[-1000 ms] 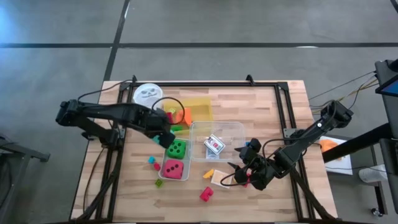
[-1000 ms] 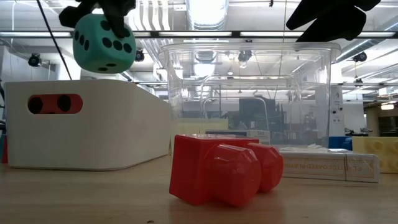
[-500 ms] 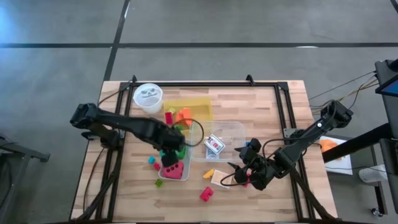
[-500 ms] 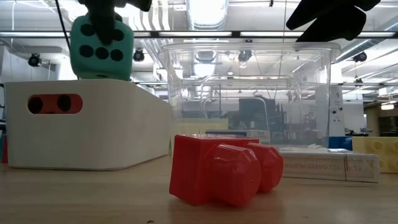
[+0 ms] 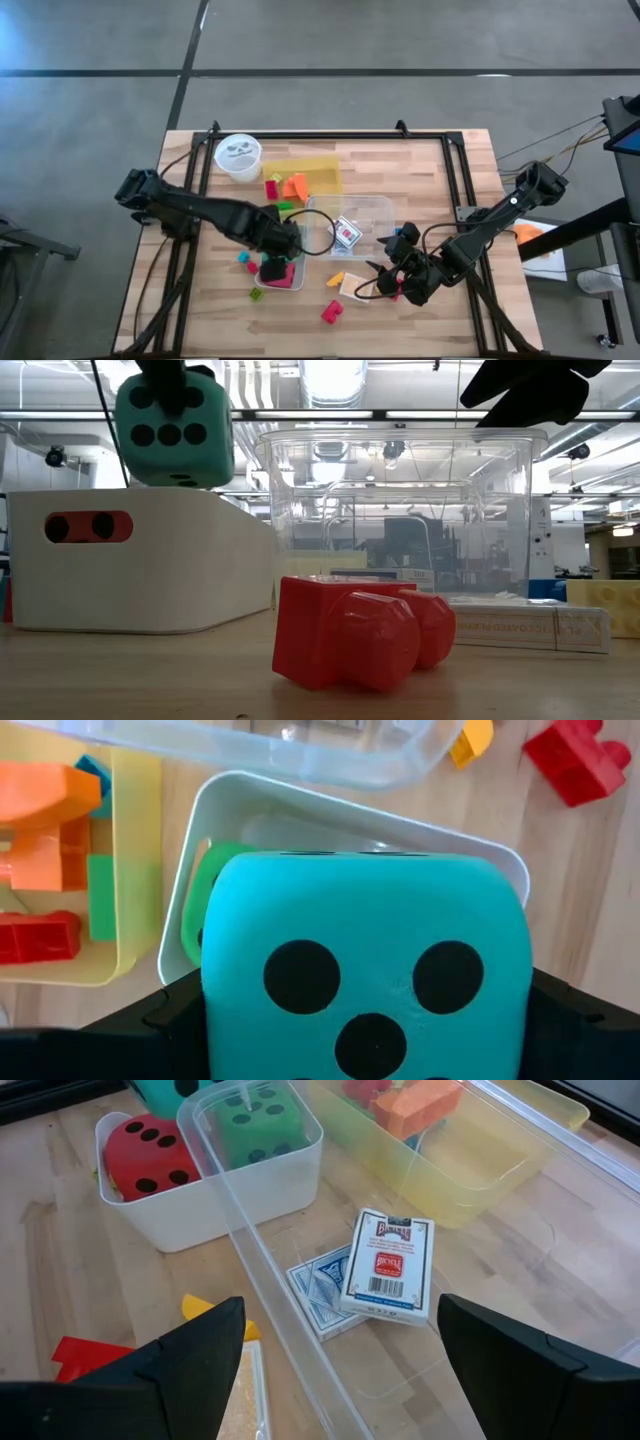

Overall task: Pick & Place Toys
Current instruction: Put the blue dice into the white bin

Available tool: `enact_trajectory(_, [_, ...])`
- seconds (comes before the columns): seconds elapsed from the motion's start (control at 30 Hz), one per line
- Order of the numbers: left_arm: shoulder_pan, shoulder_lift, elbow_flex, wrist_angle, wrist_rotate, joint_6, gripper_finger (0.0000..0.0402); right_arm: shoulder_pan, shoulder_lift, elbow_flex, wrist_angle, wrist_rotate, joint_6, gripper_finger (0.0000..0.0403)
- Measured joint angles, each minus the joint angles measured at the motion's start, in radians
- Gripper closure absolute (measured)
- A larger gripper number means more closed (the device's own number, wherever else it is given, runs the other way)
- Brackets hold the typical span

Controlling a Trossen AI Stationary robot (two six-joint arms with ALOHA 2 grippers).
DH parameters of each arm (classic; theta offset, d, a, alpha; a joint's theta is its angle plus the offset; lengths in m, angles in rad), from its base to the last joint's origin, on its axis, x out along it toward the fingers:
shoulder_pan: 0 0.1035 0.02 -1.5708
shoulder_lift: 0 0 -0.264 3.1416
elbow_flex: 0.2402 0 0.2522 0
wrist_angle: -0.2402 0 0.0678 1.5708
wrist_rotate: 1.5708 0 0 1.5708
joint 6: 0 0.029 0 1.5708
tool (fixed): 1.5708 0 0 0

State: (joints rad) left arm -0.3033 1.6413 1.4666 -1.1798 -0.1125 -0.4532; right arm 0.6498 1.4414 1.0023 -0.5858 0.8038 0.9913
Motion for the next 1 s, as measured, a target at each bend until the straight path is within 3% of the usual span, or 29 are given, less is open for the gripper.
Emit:
enact_trajectory(0.37, [0.005,0.073,-0.001,0.001,0.0,0.033,0.0072,0.0,0.0,0.0,0.0,0.0,0.0,0.0078])
enact_trajectory(1.0, [0.07,0.072,-0.051,0.06,0.069,0.088,0.0073,0.0,0.0,0.0,0.0,0.0,0.0,0.0078])
